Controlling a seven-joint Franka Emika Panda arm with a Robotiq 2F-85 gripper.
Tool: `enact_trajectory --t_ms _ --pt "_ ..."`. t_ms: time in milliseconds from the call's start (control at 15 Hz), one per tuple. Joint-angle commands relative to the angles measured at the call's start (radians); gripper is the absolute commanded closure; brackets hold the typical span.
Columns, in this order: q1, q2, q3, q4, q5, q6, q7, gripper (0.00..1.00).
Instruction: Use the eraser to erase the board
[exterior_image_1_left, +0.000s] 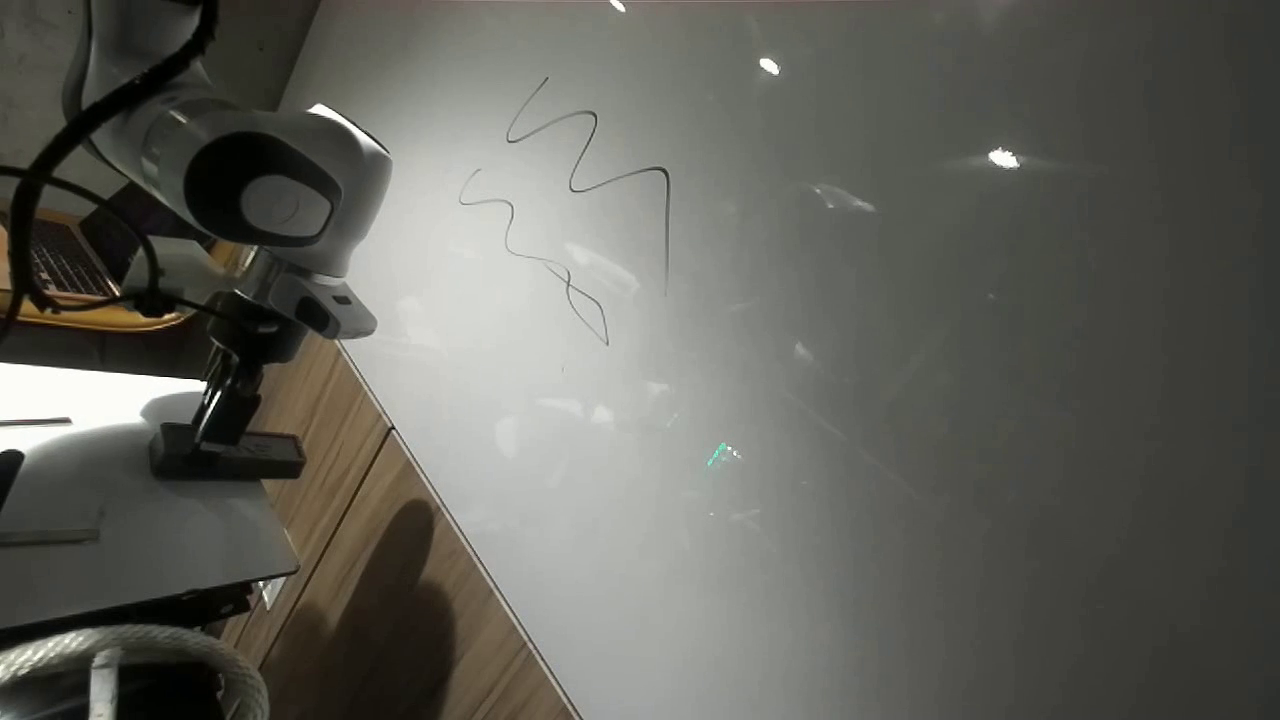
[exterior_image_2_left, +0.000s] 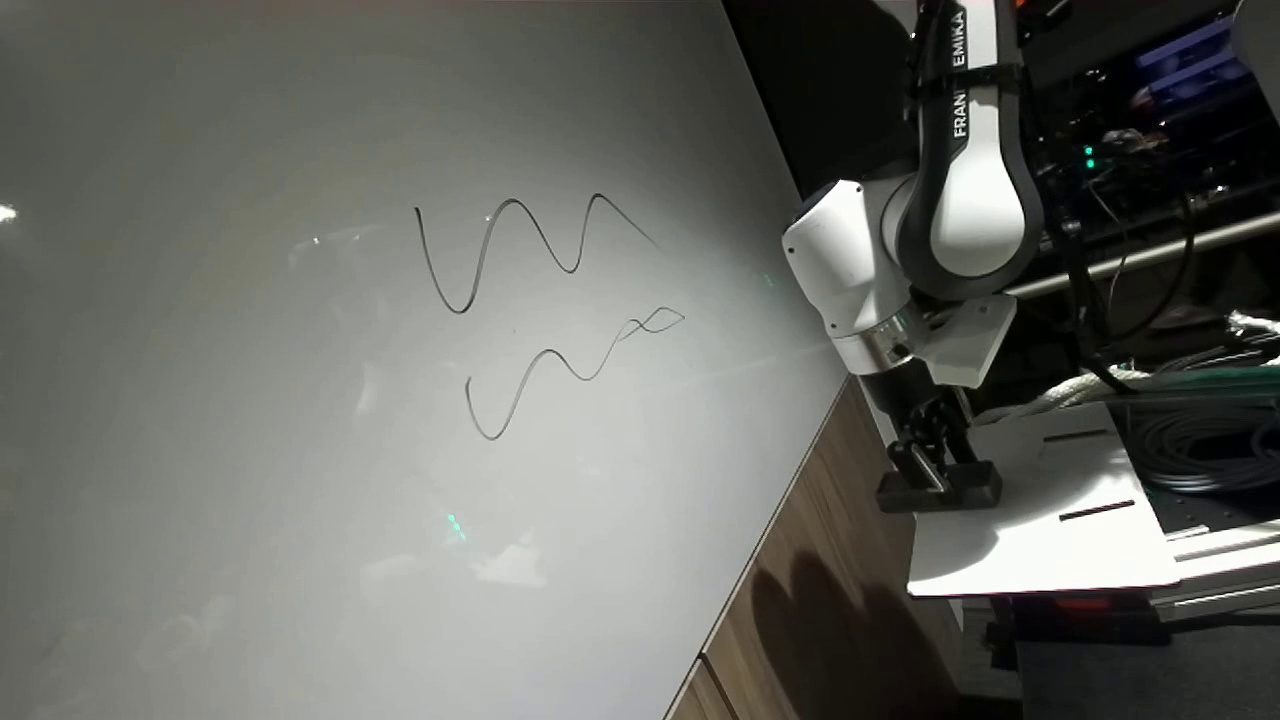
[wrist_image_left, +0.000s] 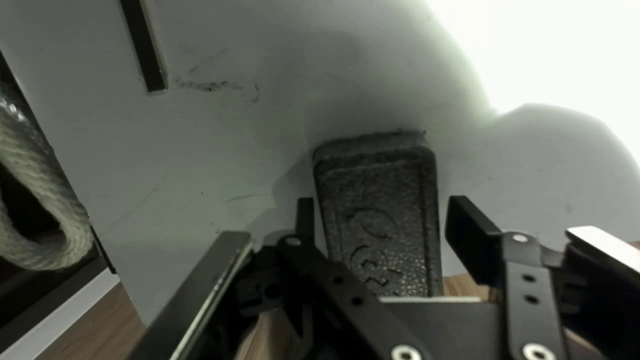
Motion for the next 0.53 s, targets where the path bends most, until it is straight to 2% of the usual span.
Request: enact_trajectory --t_ms 0,67,467 --pt "0.001 -0.006 -0.011 0.000 0.036 -0.018 -0.045 0.63" --pt "0.004 -0.011 -0.008 0.000 0.043 -0.022 -0.047 0.69" --pt "0.040 -0.106 0.028 0.006 0.031 -0.076 -0.032 0.70"
